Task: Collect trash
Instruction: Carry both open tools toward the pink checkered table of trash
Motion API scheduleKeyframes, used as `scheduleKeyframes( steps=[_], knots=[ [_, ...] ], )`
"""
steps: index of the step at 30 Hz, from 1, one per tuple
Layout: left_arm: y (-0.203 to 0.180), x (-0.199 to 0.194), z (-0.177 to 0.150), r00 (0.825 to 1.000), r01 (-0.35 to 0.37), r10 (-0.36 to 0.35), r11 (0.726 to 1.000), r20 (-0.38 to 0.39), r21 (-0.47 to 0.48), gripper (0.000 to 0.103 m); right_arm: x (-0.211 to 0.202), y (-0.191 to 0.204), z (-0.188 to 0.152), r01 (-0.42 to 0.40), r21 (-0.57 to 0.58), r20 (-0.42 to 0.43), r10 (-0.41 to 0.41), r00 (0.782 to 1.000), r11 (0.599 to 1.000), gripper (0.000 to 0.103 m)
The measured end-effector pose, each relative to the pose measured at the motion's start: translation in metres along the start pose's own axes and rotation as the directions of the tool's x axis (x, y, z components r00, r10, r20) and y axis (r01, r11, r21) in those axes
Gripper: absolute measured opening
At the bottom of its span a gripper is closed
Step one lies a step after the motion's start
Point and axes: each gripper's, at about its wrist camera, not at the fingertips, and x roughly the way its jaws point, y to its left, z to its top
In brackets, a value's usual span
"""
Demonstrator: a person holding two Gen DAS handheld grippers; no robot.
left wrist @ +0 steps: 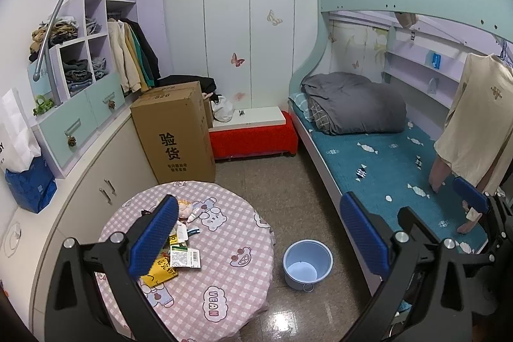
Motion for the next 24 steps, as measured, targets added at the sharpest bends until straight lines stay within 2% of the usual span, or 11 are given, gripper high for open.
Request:
scheduleKeyframes(
  steps=[11, 24],
  knots=[
    [0.012, 0.024, 0.005, 1.0, 0.026, -0.026, 1.0, -0.014, 0.002, 0.099, 0.018, 0.009, 0.005, 0.017, -0.007, 0.004, -0.017, 1.0, 1.0, 0.097],
    [0.055, 0.061, 0.006, 0.996, 0.049, -0.051, 0.998, -0.069, -0.037, 0.099, 0.061, 0.047, 0.011, 0.022, -0.005, -0.081, -0.022, 0.996, 1.0, 0.097]
  ],
)
